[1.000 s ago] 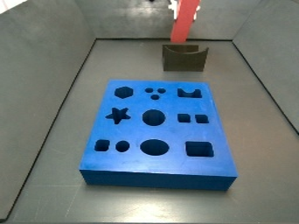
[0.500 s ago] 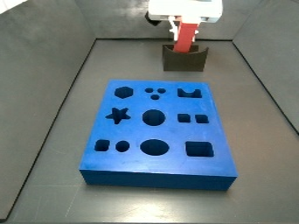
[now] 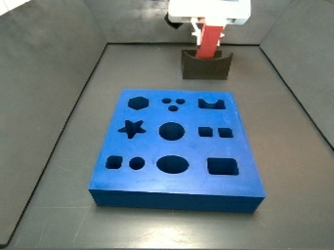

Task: Pick up the rectangle object. Move up. Place the rectangle object on the fixture. Regrasp the rectangle object. Move to above the board. Insert the rectangle object.
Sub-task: Place the rectangle object on the fixture, then regrasp the rectangle object.

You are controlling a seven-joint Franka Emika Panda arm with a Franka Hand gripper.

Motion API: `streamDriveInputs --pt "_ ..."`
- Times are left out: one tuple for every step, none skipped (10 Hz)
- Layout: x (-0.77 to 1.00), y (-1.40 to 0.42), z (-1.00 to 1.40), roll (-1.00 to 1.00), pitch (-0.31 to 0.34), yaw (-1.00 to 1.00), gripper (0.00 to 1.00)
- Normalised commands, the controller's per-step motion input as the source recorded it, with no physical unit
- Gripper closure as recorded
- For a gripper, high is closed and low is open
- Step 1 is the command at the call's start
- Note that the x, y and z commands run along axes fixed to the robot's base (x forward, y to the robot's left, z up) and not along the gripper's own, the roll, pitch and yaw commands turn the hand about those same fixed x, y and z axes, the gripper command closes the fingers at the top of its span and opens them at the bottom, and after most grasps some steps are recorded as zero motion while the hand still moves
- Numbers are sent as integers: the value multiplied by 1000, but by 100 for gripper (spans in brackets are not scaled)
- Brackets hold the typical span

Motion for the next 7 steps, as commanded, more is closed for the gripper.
streamDriveInputs --pt "0 0 0 0 0 0 0" --pt "0 0 1000 -5 -64 -33 0" --pt "-8 3 1000 2 -56 -21 0" --pt "-28 1 1000 27 -34 9 0" --pt "-33 -6 1000 44 -17 28 0" --pt "-41 -3 1000 52 10 39 0" --pt "-42 -2 876 53 30 40 0"
